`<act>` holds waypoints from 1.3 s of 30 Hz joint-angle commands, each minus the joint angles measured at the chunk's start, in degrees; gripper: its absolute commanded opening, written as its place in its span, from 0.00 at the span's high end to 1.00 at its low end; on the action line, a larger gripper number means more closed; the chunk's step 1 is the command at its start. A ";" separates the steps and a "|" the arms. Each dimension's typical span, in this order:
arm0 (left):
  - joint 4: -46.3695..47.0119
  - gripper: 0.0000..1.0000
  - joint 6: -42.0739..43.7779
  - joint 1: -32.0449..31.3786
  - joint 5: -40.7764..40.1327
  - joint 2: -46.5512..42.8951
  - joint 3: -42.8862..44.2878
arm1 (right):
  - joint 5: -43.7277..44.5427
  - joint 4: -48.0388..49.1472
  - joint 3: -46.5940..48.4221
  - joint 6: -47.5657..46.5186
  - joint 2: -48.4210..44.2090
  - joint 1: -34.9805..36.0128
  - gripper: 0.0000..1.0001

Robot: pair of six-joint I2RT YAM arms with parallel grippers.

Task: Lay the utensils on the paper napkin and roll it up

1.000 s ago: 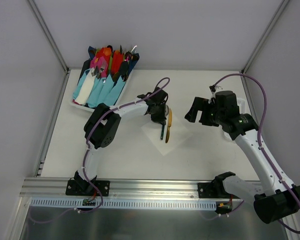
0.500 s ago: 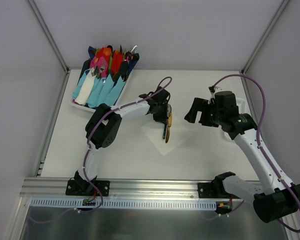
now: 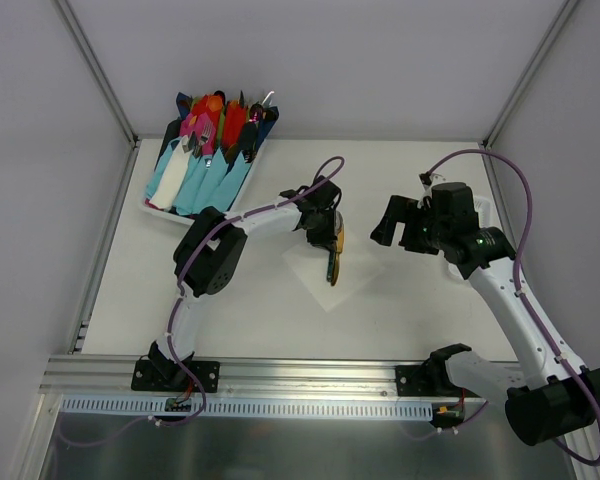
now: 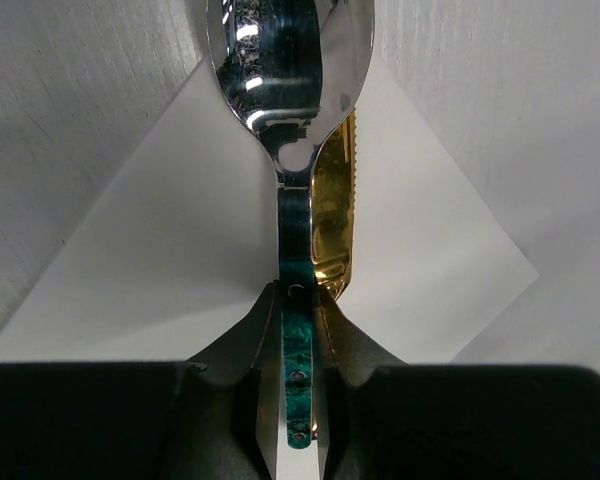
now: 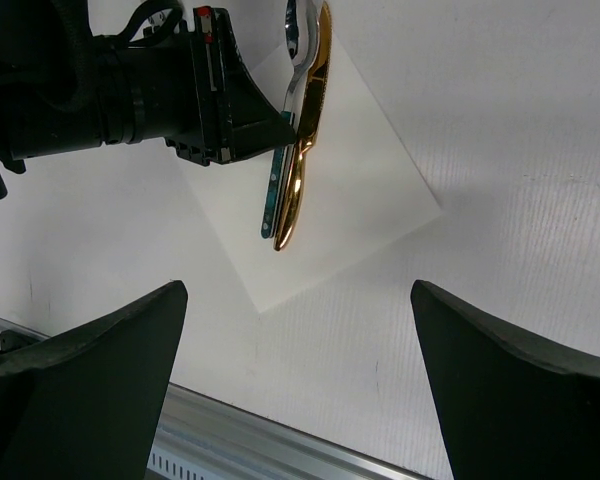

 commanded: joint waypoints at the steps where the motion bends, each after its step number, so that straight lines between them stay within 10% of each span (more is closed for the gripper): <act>1: -0.90 0.87 -1.27 -0.30 -0.16 -0.47 1.08 | -0.89 1.29 0.20 -1.08 -0.48 -0.57 0.01; 27: -3.53 0.51 2.07 -0.30 2.03 -15.66 -1.47 | -1.68 1.11 1.60 0.06 -4.96 -0.92 0.01; 33: -4.24 0.30 9.26 -0.21 2.56 -27.09 -4.10 | -2.64 -0.29 3.71 0.24 -6.28 -1.62 0.01; 39: -4.50 0.30 24.55 2.06 12.38 -39.64 -10.95 | -5.28 -0.56 4.68 1.55 -6.46 -2.06 0.01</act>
